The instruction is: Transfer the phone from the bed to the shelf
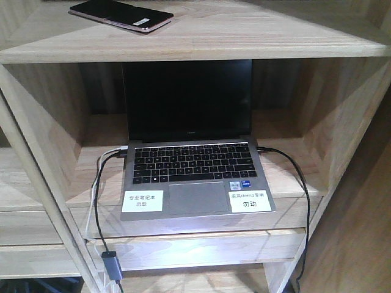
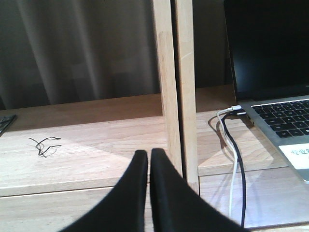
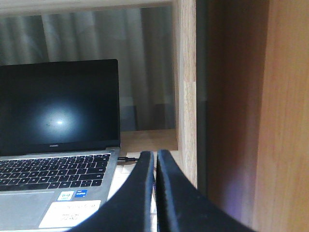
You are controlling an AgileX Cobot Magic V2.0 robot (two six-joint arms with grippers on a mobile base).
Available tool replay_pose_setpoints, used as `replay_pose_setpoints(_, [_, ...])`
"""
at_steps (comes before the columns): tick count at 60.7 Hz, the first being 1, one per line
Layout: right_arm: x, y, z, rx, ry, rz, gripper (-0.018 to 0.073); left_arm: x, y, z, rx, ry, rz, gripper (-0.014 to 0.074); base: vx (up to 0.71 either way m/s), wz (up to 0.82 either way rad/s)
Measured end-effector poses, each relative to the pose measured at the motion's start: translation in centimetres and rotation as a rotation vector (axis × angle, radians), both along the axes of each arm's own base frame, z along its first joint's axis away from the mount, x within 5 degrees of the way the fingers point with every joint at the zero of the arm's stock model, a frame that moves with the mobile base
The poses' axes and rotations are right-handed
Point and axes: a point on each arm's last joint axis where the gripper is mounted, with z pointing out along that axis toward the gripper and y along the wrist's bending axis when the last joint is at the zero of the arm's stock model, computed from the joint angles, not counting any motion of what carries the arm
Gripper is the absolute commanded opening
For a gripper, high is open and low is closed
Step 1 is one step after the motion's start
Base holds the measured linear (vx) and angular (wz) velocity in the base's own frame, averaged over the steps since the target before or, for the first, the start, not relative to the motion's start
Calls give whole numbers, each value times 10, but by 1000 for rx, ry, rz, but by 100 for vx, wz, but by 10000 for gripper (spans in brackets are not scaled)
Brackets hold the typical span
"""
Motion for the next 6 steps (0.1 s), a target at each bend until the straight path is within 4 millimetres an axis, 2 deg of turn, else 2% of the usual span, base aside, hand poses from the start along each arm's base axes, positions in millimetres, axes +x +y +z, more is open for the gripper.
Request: replay_pose_setpoints(6, [0,0,0,0,0,0,-6,0,0,0,0,0,0,1,0,0])
